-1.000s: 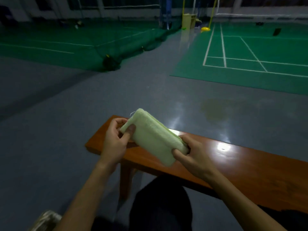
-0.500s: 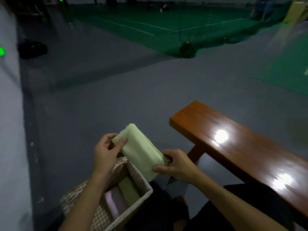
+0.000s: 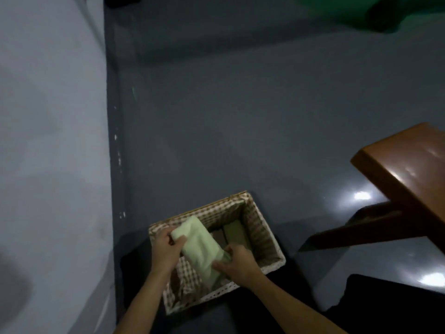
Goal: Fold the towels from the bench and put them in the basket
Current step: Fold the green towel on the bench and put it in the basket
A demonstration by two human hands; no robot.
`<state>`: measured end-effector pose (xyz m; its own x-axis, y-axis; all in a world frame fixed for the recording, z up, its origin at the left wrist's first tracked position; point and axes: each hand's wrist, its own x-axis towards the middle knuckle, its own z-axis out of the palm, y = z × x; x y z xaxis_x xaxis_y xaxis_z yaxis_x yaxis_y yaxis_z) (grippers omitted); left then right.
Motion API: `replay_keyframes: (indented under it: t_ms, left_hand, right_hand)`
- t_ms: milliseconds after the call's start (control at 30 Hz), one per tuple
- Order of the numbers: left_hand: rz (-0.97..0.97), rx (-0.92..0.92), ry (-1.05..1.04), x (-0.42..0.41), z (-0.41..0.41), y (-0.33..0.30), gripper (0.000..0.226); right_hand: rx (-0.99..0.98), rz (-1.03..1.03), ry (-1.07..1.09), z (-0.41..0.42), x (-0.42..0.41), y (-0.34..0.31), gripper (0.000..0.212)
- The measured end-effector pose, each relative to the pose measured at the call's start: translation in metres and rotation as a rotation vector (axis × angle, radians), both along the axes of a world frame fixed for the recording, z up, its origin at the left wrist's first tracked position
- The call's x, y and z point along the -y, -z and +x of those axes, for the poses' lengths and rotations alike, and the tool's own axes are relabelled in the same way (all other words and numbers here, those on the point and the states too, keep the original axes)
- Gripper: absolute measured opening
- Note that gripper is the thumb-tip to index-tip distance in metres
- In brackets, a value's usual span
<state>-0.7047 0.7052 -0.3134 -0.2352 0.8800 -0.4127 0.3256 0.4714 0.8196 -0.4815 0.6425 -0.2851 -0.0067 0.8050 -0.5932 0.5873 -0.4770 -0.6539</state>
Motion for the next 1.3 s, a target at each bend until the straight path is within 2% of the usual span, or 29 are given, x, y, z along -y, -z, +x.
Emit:
replay_keyframes:
  t_ms: [67, 200, 233, 333, 533, 600, 700, 767, 900, 1033, 1167, 1233, 1300]
  left_hand:
    - [-0.018, -0.101, 0.008, -0.001, -0.006, 0.032, 0.025]
    - [-0.063, -0.291, 0.017, -0.007, 0.001, 0.077, 0.023]
    - [-0.095, -0.308, 0.009, -0.01, 0.003, 0.088, 0.024]
    - [-0.147, -0.313, -0.023, -0.019, 0.008, 0.116, 0.03]
    - [-0.18, -0.47, -0.008, -0.03, -0.002, 0.167, 0.041]
    - [-0.182, -0.487, 0.03, -0.029, -0.005, 0.18, 0.04]
    - [-0.319, -0.438, 0.1, -0.03, -0.008, 0.199, 0.039]
    - [-0.366, -0.43, 0.123, -0.03, -0.012, 0.204, 0.043]
    - [-0.326, -0.475, 0.124, -0.035, -0.018, 0.197, 0.046]
    - [-0.297, -0.315, 0.014, -0.036, -0.021, 0.165, 0.039]
    - [-0.249, -0.14, 0.024, -0.03, 0.007, 0.09, 0.012]
    - [-0.201, -0.032, 0.067, -0.026, 0.036, 0.042, 0.004]
    - [-0.125, 0.022, 0.16, -0.022, 0.068, -0.009, 0.006]
  right_hand:
    - [0.005, -0.096, -0.015, -0.014, -0.008, 0.029, 0.064]
    - [-0.021, -0.228, -0.044, -0.032, -0.023, 0.089, 0.04]
    - [-0.031, -0.255, -0.049, -0.036, -0.027, 0.103, 0.042]
    - [-0.027, -0.319, -0.037, -0.048, -0.04, 0.143, 0.065]
    - [-0.057, -0.37, -0.122, -0.071, -0.052, 0.209, 0.072]
    - [-0.036, -0.389, -0.184, -0.075, -0.049, 0.221, 0.067]
    - [-0.007, -0.423, -0.22, -0.074, -0.047, 0.235, 0.049]
    - [0.003, -0.411, -0.234, -0.069, -0.046, 0.233, 0.041]
    - [-0.02, -0.365, -0.252, -0.054, -0.047, 0.212, 0.041]
    - [-0.057, -0.296, -0.252, -0.032, -0.054, 0.17, 0.033]
    - [0.018, -0.147, -0.279, 0.006, -0.065, 0.097, 0.006]
    - [0.076, -0.044, -0.288, 0.03, -0.069, 0.051, 0.018]
    - [0.135, 0.057, -0.287, 0.056, -0.069, -0.002, 0.024]
